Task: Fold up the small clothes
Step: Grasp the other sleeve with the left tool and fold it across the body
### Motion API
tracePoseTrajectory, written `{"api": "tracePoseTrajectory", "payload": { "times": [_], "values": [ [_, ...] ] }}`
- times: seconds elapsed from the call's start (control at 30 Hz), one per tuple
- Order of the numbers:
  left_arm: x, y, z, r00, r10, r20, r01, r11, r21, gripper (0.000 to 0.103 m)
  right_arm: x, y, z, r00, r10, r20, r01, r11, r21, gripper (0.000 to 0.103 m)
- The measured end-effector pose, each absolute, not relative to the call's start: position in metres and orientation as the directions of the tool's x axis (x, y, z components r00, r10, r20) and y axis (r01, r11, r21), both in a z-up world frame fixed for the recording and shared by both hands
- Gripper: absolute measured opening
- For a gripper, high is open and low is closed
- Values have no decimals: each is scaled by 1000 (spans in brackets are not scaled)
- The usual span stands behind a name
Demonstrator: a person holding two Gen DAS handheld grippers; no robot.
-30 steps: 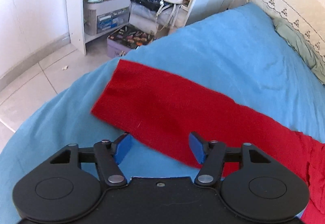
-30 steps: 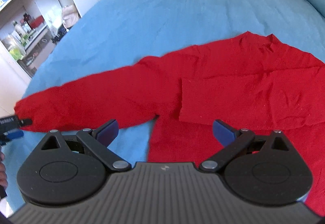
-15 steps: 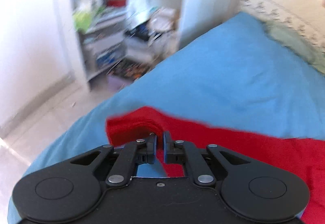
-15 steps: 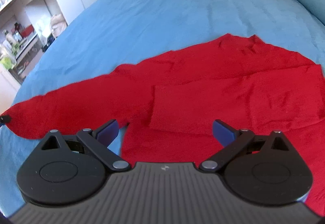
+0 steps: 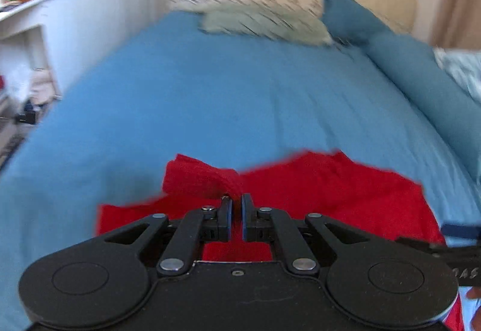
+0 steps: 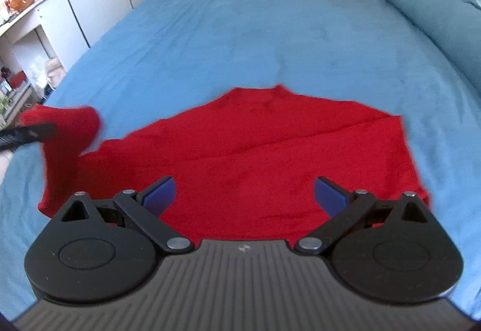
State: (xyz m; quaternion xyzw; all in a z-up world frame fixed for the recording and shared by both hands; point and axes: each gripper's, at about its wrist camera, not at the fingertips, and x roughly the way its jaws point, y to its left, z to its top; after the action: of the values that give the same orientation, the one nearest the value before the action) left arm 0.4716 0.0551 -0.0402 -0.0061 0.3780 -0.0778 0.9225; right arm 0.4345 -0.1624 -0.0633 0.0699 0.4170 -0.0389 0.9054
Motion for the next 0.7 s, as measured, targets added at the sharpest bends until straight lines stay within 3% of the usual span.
{"api": "tracePoseTrajectory", "payload": {
  "times": [0.23,0.37,0.43,0.5,0.7],
  "values": [
    [485,-16,-123,603,-123,-788,126,990,-57,6,436,-225,-96,586,22,-810,54,996,66,103],
    [479,-27,-142,578,-108,-809,120,992,-46,9,439,-228,-112,564,55,-824,-4,998,64,103],
    [476,-29,-141,575,-106,-811,129,991,-39,22,442,-226,-113,563,70,-824,-23,997,69,103],
    [474,-27,-133,575,-113,-810,140,989,-39,58,446,-220,-109,565,87,-821,-49,996,72,103],
    [458,17,-99,604,-42,-796,102,994,25,73,460,-185,-89,551,158,-819,-166,983,78,103]
  ]
}}
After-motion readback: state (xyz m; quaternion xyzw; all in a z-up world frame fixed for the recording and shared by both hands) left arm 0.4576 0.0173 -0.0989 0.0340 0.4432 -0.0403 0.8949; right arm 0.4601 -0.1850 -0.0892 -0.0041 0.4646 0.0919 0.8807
